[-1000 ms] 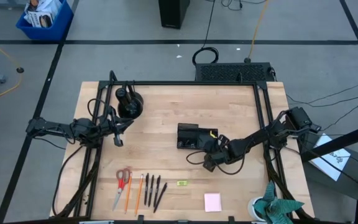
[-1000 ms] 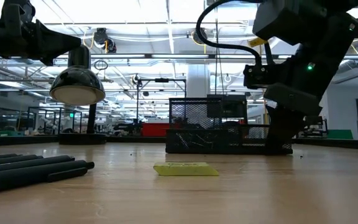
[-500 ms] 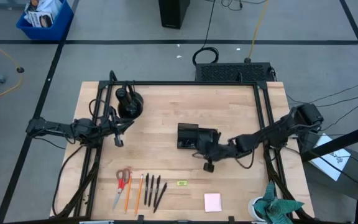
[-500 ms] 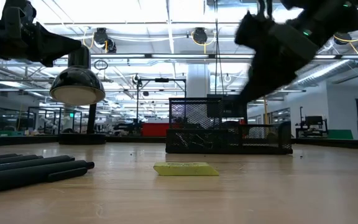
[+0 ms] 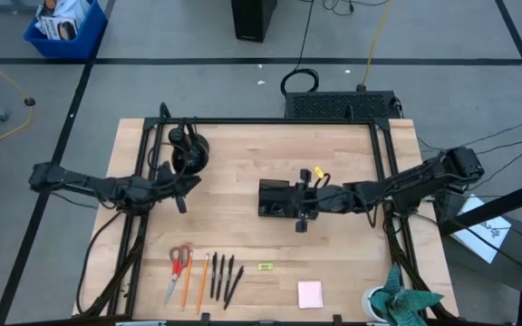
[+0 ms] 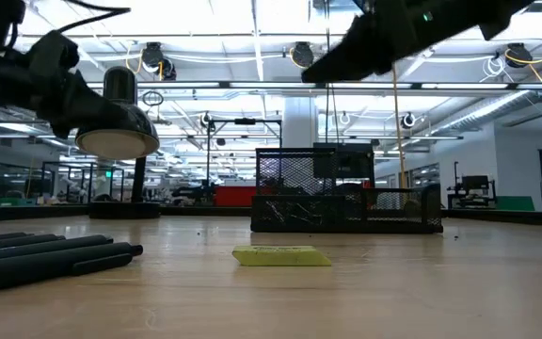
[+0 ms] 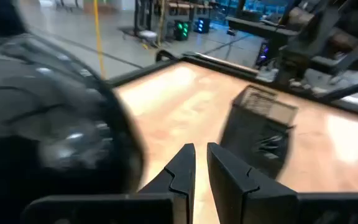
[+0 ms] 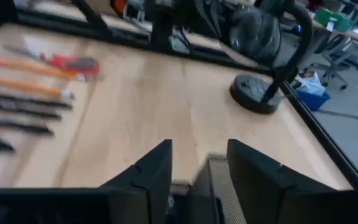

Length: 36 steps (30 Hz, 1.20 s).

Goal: Pick and place office supplies into organizer
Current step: Put the yellow pencil into the black desk organizer

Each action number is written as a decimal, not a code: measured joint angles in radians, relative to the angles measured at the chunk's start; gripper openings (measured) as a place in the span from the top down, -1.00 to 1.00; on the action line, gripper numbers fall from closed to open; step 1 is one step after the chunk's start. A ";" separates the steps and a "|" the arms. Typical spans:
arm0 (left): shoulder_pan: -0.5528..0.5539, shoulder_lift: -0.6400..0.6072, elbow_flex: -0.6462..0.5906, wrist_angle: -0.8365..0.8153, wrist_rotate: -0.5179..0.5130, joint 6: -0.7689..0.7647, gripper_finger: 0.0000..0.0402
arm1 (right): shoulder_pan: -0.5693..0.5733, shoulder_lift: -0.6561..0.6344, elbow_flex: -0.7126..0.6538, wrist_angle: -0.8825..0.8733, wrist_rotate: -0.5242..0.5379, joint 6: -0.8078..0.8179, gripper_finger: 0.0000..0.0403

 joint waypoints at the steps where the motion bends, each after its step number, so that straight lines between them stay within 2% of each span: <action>1: -0.019 0.037 0.022 -0.002 0.000 -0.035 0.77 | -0.005 -0.006 -0.013 0.010 -0.001 -0.018 0.22; 5: -0.127 0.207 0.123 -0.017 -0.002 -0.099 0.77 | -0.022 -0.048 -0.093 0.081 -0.008 -0.087 0.16; 7: -0.191 0.294 0.200 -0.037 0.000 -0.101 0.77 | -0.040 -0.081 -0.125 0.130 -0.060 -0.088 0.16; 9: -0.252 0.372 0.296 -0.130 0.026 -0.106 0.77 | -0.061 -0.123 -0.138 0.147 -0.129 -0.080 0.17; 11: -0.315 0.455 0.408 -0.268 0.054 -0.154 0.77 | -0.073 -0.155 -0.143 0.151 -0.154 -0.070 0.18; 17: -0.498 0.705 0.722 -0.714 0.101 -0.608 0.77 | -0.077 -0.198 -0.178 0.140 -0.153 -0.059 0.16; 21: -0.599 0.882 0.858 -0.825 0.216 -0.874 0.77 | -0.078 -0.200 -0.193 0.140 -0.153 -0.060 0.12; 23: -0.639 0.966 0.899 -0.828 0.269 -0.983 0.77 | -0.078 -0.199 -0.196 0.140 -0.153 -0.059 0.12; 27: -0.688 1.109 0.948 -0.826 0.287 -1.122 0.77 | -0.075 -0.199 -0.196 0.150 -0.153 -0.058 0.13; 36: -0.661 1.276 0.954 -0.791 0.310 -1.460 0.77 | -0.075 -0.199 -0.196 0.288 -0.154 0.021 0.12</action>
